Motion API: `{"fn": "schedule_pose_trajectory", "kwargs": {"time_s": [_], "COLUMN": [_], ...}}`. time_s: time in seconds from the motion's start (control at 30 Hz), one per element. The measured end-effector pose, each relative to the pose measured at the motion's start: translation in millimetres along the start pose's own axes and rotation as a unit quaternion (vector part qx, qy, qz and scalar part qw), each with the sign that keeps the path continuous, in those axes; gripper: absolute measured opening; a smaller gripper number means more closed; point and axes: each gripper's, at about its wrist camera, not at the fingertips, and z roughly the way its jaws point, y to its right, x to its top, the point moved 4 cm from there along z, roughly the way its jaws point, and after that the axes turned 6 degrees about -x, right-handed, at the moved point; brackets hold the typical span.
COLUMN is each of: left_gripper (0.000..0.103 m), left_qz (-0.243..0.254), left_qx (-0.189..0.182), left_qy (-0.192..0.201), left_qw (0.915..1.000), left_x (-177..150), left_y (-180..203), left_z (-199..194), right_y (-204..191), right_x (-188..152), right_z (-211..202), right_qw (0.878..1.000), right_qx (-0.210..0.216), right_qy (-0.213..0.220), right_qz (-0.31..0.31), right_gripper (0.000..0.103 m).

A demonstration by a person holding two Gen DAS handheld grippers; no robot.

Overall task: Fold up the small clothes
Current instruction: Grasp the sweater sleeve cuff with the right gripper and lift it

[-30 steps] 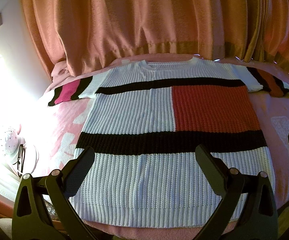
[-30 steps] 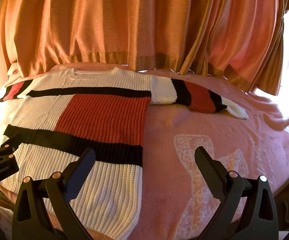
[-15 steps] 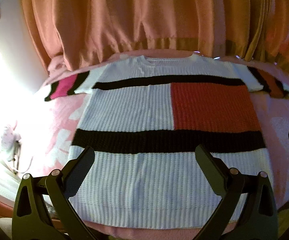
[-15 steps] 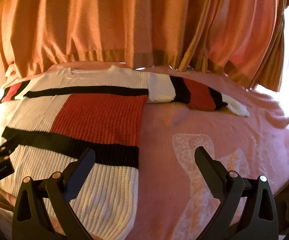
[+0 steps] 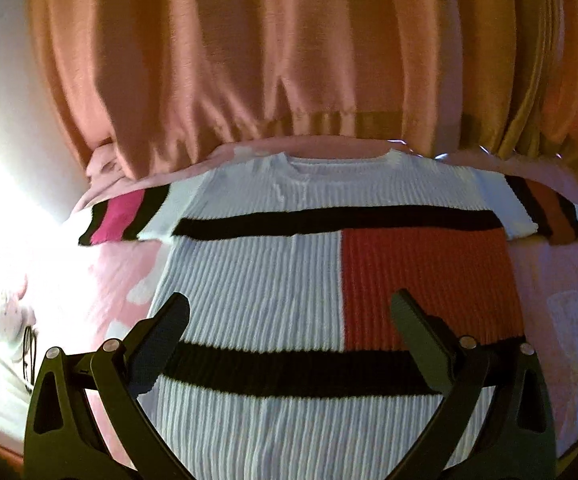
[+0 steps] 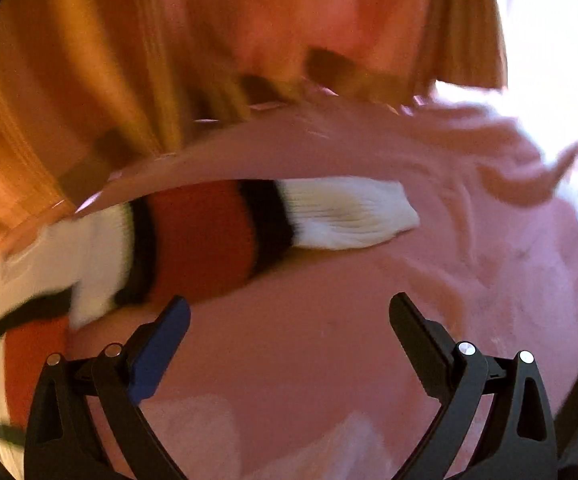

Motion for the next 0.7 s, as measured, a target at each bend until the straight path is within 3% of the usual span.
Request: {"fn": "schedule_pose_trajectory", "kwargs": {"time_s": [0.23, 0.33, 0.37, 0.4, 0.57, 0.7], "left_gripper": [0.098, 0.098, 0.098, 0.098, 0.098, 0.098], "left_qz": [0.011, 0.006, 0.005, 0.004, -0.009, -0.012], "left_qx": [0.007, -0.004, -0.008, -0.011, -0.017, -0.023], "left_qy": [-0.01, -0.033, -0.04, -0.044, -0.041, -0.044], "left_qw": [0.9999, 0.9994, 0.9992, 0.999, 0.999, 0.9987], "left_x": [0, -7, -9, -10, -11, -14], "left_y": [5, 6, 6, 6, -1, -7], "left_z": [34, 47, 49, 51, 49, 48], "right_y": [12, 10, 8, 3, -48, -148], "right_x": [19, 27, 31, 36, 73, 90], "right_z": [82, 94, 95, 92, 31, -47], "right_qw": [0.992, 0.991, 0.991, 0.99, 0.989, 0.973], "right_qx": [0.041, 0.047, 0.051, 0.062, 0.119, 0.21], "right_qy": [-0.062, -0.055, -0.05, -0.042, 0.043, 0.095], "right_qz": [0.099, 0.116, 0.114, 0.116, 0.08, -0.013], "right_gripper": [0.06, 0.039, 0.015, 0.007, 0.006, 0.006]}}
